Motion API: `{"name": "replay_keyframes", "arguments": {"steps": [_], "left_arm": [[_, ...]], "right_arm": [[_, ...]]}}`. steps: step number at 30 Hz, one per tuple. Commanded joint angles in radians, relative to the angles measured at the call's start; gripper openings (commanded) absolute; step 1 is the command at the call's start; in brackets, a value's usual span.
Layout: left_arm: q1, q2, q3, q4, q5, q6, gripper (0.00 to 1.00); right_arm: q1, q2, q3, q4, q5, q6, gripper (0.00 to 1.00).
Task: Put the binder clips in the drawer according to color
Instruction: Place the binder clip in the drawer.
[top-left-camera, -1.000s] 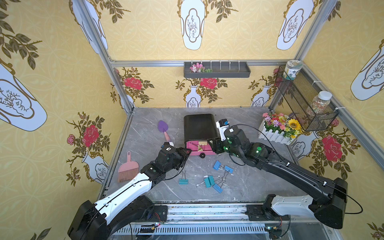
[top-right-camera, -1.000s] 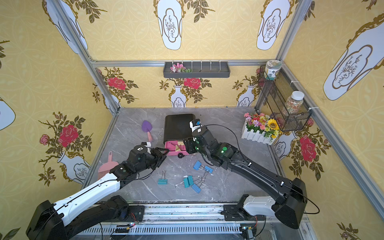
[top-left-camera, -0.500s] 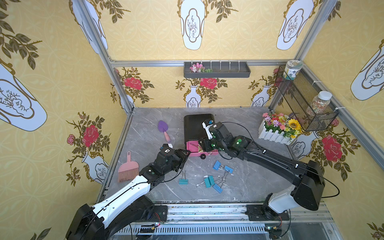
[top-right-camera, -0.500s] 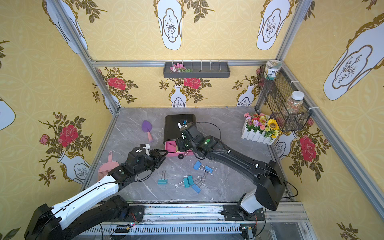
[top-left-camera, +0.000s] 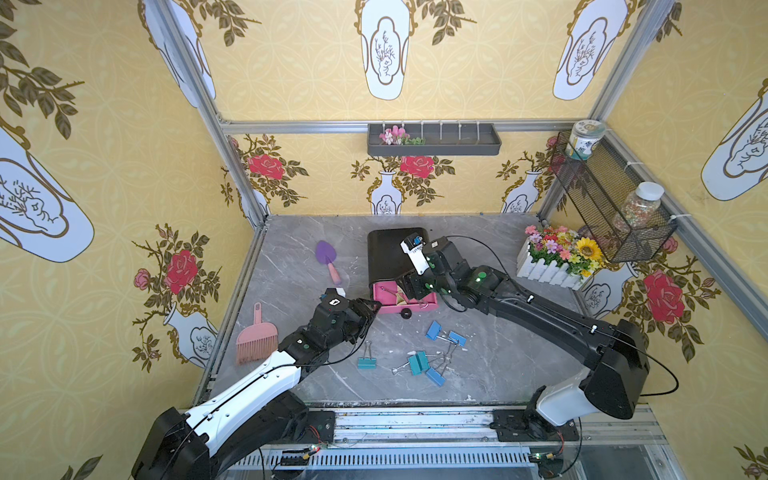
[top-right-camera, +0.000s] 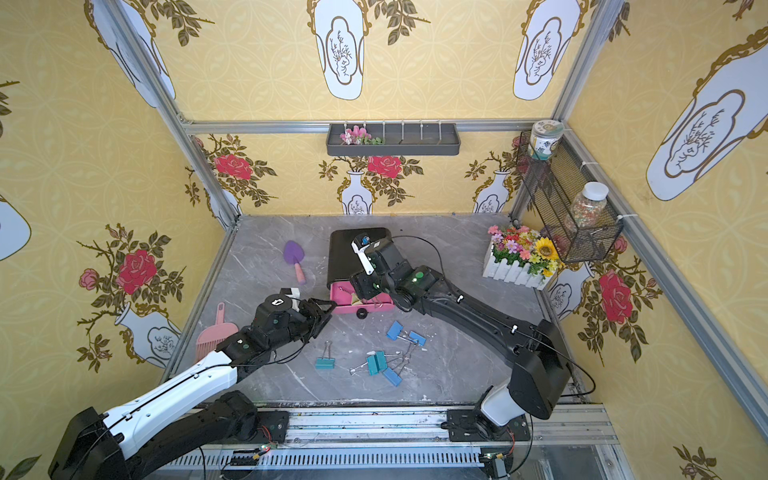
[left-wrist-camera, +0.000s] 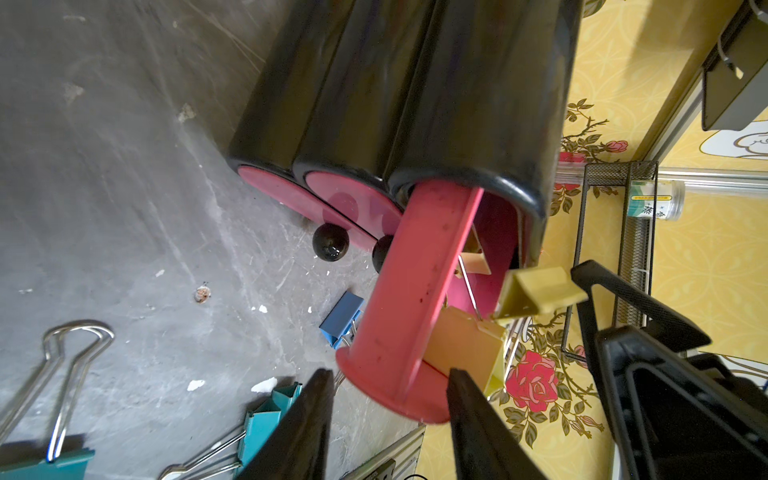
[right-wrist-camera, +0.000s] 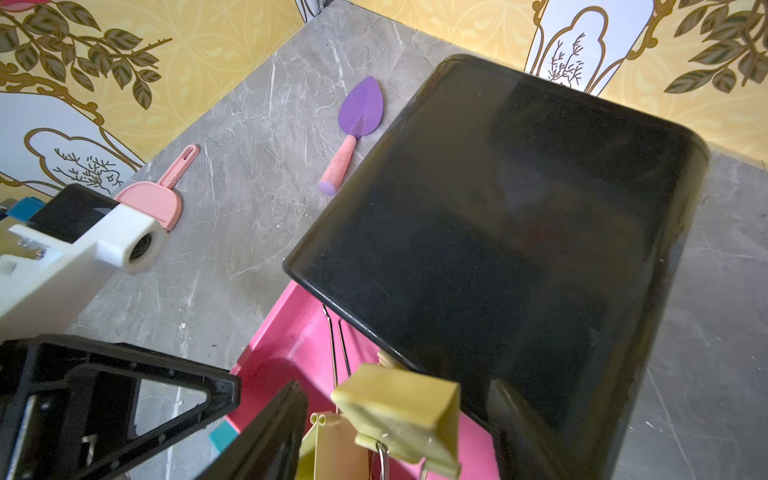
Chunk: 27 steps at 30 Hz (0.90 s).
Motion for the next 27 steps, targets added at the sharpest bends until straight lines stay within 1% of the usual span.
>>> {"name": "replay_keyframes", "arguments": {"steps": [1, 3, 5, 7, 8, 10, 12, 14, 17, 19, 21, 23, 25, 27], "left_arm": [[0.0, 0.007, 0.002, -0.014, 0.002, 0.006, 0.49], [0.0, 0.012, 0.007, -0.016, 0.002, 0.009, 0.49], [0.0, 0.014, 0.011, -0.017, 0.001, 0.01, 0.49], [0.0, 0.018, 0.016, -0.019, 0.0, 0.012, 0.49], [0.0, 0.02, 0.019, -0.018, 0.001, 0.012, 0.49], [0.0, 0.024, 0.023, -0.017, 0.0, 0.013, 0.49], [0.0, 0.027, 0.026, -0.019, 0.002, 0.014, 0.49], [0.0, 0.029, 0.028, -0.019, 0.0, 0.016, 0.49], [0.0, 0.026, 0.03, -0.022, -0.001, 0.016, 0.5], [0.0, 0.024, 0.033, -0.026, -0.003, 0.018, 0.5], [0.0, 0.024, 0.037, -0.03, -0.007, 0.018, 0.5], [0.0, 0.027, 0.042, -0.031, -0.007, 0.019, 0.5], [0.0, 0.032, 0.048, -0.032, -0.004, 0.022, 0.5], [0.0, 0.035, 0.054, -0.037, -0.004, 0.026, 0.5]], "right_arm": [[0.002, -0.018, -0.005, 0.022, 0.005, -0.018, 0.83], [0.002, -0.027, -0.006, 0.022, 0.012, -0.016, 0.86], [0.002, -0.041, -0.01, 0.02, 0.017, -0.012, 0.86], [0.001, -0.057, -0.013, 0.01, 0.021, -0.004, 0.86], [0.002, -0.07, -0.016, 0.003, 0.021, 0.001, 0.83], [0.001, -0.096, -0.032, -0.019, 0.027, 0.016, 0.76], [-0.004, -0.13, -0.058, -0.044, 0.039, 0.046, 0.64], [-0.014, -0.166, -0.094, -0.059, 0.026, 0.073, 0.55], [-0.023, -0.226, -0.143, -0.091, 0.034, 0.113, 0.47], [-0.042, -0.271, -0.181, -0.1, 0.046, 0.149, 0.44], [-0.083, -0.316, -0.225, -0.103, 0.042, 0.191, 0.41], [-0.129, -0.335, -0.257, -0.103, 0.01, 0.226, 0.38], [-0.153, -0.329, -0.275, -0.105, -0.013, 0.244, 0.32], [-0.167, -0.307, -0.28, -0.117, -0.01, 0.264, 0.22]]}}
